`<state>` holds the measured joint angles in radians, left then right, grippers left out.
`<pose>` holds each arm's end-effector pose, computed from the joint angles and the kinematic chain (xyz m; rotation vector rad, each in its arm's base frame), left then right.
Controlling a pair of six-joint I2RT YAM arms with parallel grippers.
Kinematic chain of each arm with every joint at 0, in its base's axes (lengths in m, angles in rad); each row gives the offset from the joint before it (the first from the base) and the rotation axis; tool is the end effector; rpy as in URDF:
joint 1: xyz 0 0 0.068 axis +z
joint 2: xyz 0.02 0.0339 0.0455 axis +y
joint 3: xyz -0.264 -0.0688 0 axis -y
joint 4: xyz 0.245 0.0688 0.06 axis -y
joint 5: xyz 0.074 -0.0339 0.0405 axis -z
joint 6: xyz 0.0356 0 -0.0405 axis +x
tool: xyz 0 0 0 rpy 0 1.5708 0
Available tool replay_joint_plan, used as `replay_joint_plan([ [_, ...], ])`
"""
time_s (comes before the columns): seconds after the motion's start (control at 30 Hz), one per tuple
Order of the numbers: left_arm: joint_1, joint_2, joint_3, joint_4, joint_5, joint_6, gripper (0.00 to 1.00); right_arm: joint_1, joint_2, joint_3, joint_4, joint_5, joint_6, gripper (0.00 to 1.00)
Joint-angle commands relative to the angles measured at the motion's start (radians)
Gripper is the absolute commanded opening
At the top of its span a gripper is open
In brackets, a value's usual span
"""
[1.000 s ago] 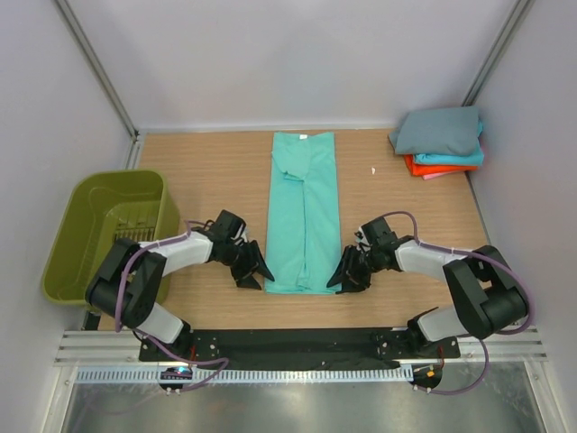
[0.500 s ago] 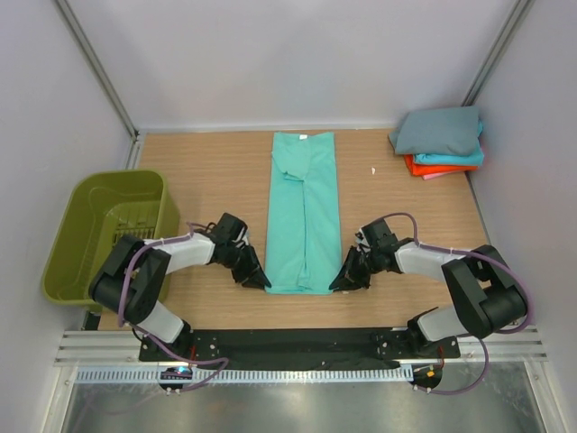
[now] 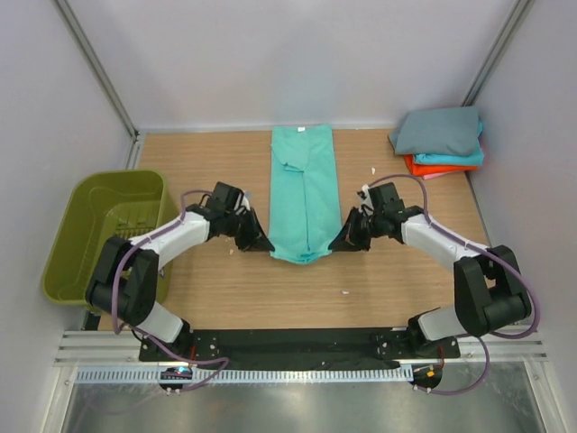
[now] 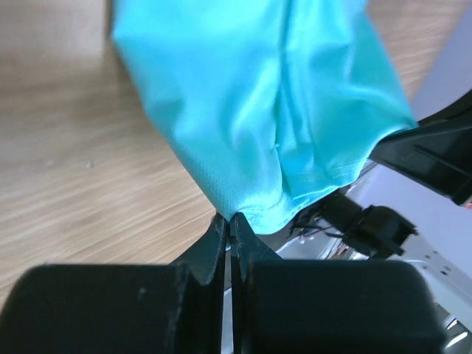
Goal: Fold and stack the t-shirts
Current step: Fold the tshirt
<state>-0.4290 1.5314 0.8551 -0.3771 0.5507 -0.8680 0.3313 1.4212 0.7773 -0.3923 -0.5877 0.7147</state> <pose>0.2558 -0.1375 0.1801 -0.4133 2.8329 -1.0992 0.2446 0.1050 0.1863 0.3015 2.7550 1.1019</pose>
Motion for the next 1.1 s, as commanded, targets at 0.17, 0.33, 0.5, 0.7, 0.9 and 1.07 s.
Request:
replay_joint_plan([
  [0.17, 0.096, 0.124, 0.318, -0.037, 0.011, 0.095, 0.00, -0.078, 0.131, 0.290, -0.007, -0.029, -0.055, 0.01],
  [0.33, 0.131, 0.303, 0.531, -0.034, 0.002, 0.116, 0.00, -0.150, 0.243, 0.390, 0.090, -0.041, -0.032, 0.01],
  [0.5, 0.139, 0.449, 0.696, -0.019, -0.008, 0.141, 0.00, -0.186, 0.412, 0.525, 0.202, -0.052, -0.037, 0.01],
  [0.7, 0.145, 0.578, 0.800, 0.067, -0.049, 0.144, 0.00, -0.187, 0.634, 0.678, 0.288, -0.063, -0.012, 0.01],
  [0.9, 0.153, 0.658, 0.915, 0.092, -0.084, 0.172, 0.00, -0.187, 0.752, 0.813, 0.279, -0.061, -0.029, 0.01],
  [1.07, 0.161, 0.670, 0.943, 0.096, -0.107, 0.176, 0.00, -0.186, 0.789, 0.898, 0.291, -0.057, -0.026, 0.01],
])
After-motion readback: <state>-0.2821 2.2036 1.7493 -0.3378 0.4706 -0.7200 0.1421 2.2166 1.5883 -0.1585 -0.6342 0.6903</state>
